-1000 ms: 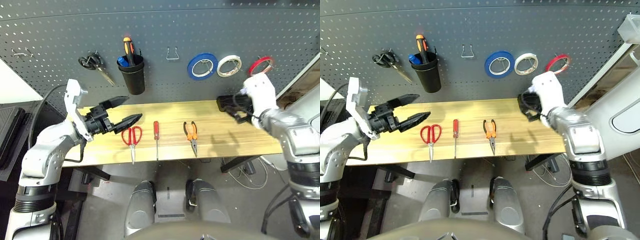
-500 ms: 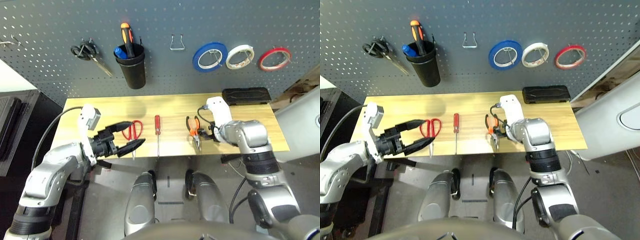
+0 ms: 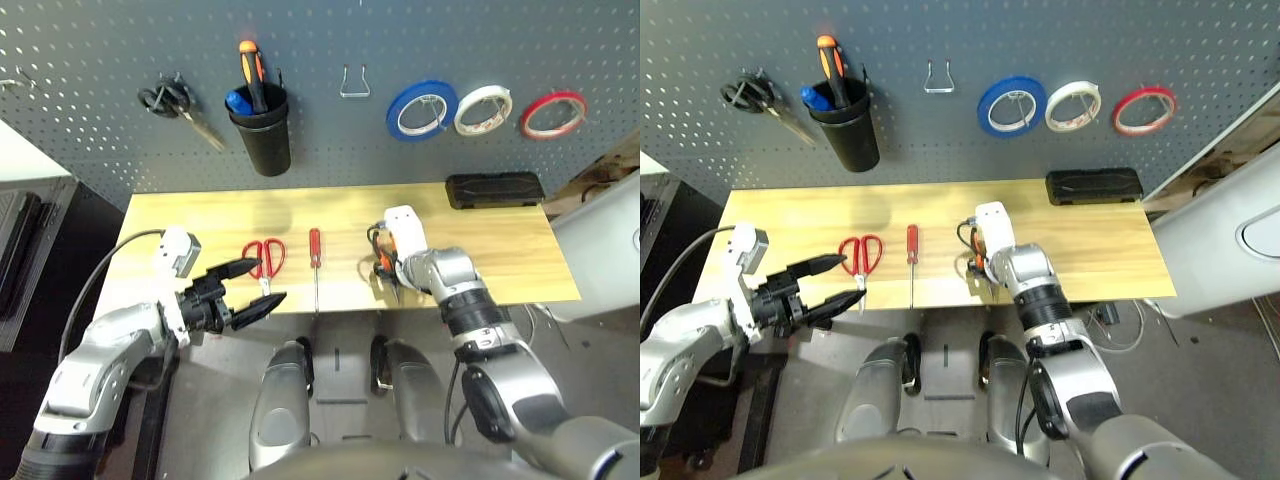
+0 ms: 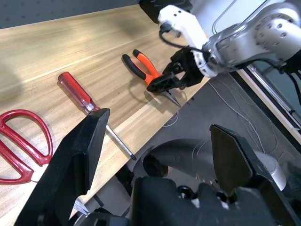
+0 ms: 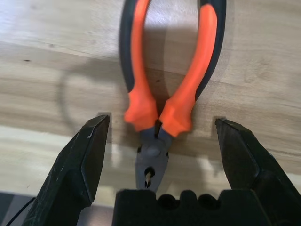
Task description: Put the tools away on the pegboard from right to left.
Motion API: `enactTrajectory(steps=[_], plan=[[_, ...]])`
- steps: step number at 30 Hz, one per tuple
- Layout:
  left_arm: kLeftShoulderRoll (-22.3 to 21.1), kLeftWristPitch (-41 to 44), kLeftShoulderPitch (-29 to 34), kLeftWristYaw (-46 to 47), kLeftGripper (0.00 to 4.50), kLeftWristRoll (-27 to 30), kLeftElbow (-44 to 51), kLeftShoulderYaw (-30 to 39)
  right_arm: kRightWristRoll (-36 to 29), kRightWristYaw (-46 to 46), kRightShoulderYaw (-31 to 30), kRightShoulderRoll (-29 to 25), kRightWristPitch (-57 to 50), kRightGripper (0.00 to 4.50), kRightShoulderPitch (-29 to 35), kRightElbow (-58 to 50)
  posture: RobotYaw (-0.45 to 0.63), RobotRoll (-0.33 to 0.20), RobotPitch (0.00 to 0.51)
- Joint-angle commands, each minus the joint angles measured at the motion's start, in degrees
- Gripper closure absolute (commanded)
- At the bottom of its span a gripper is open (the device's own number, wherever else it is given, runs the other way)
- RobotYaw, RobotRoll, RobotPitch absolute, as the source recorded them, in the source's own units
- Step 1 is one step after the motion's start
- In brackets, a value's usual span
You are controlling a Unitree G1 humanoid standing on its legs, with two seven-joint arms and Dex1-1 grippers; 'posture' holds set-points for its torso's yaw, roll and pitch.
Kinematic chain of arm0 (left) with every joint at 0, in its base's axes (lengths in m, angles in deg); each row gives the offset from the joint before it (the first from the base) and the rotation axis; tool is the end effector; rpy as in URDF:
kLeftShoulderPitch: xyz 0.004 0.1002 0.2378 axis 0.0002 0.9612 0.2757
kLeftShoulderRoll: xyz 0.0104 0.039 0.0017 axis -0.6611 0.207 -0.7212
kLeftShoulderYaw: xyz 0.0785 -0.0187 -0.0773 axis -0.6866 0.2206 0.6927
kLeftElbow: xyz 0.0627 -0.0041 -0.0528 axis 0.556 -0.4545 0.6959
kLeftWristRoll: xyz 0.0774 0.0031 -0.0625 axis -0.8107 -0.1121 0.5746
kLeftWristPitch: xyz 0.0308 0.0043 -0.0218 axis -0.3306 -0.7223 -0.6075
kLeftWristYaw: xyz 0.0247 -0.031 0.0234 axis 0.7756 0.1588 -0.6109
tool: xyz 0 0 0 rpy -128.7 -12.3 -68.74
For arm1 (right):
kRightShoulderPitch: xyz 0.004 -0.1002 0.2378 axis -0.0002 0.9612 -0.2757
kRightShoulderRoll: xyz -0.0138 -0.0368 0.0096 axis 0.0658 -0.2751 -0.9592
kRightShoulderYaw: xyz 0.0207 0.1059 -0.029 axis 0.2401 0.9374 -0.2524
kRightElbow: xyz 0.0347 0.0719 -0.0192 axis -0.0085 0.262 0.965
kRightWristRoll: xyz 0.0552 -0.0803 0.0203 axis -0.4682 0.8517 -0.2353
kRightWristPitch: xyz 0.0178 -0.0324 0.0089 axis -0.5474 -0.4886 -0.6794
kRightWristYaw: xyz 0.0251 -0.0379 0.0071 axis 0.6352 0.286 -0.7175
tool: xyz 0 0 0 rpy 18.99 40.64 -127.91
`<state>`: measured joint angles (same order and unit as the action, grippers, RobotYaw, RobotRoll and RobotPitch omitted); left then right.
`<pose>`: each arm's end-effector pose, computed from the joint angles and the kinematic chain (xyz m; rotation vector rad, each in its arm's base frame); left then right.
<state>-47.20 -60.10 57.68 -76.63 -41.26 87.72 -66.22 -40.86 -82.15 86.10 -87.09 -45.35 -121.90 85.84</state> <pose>0.1705 0.2684 0.1010 0.0255 0.3025 -0.9234 0.2934 -0.1053 0.0314 -0.0903 0.9655 0.1604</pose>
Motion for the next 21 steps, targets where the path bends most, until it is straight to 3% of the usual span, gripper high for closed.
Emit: enactTrajectory(steps=[1,7,14,17,21], plan=[[0.1,-0.3,1.1,0.4,0.00,-0.4,0.7,0.4,-0.5,0.6,2.0,0.2,3.7,0.39,-0.3,5.8,0.10,0.000,0.230],[-0.1,-0.2,0.3,0.5,0.00,0.1,0.7,1.4,-1.1,-0.9,3.0,0.3,5.2,2.37,-1.5,8.6,0.10,0.000,0.211],[-0.9,1.9,-4.3,0.8,0.00,3.5,1.2,4.6,-0.7,-6.8,-1.2,-2.9,2.5,2.40,2.9,-7.2,0.10,0.000,0.171],[-1.4,2.5,-6.6,1.0,0.00,4.4,1.6,5.5,-2.2,-13.7,-4.8,-7.3,-0.2,2.40,7.7,-21.8,0.09,0.000,0.144],[-1.1,2.0,-9.7,2.0,0.00,4.8,1.3,6.7,-4.3,-18.6,-4.8,-11.9,0.1,2.40,10.9,-34.4,0.09,0.000,0.119]])
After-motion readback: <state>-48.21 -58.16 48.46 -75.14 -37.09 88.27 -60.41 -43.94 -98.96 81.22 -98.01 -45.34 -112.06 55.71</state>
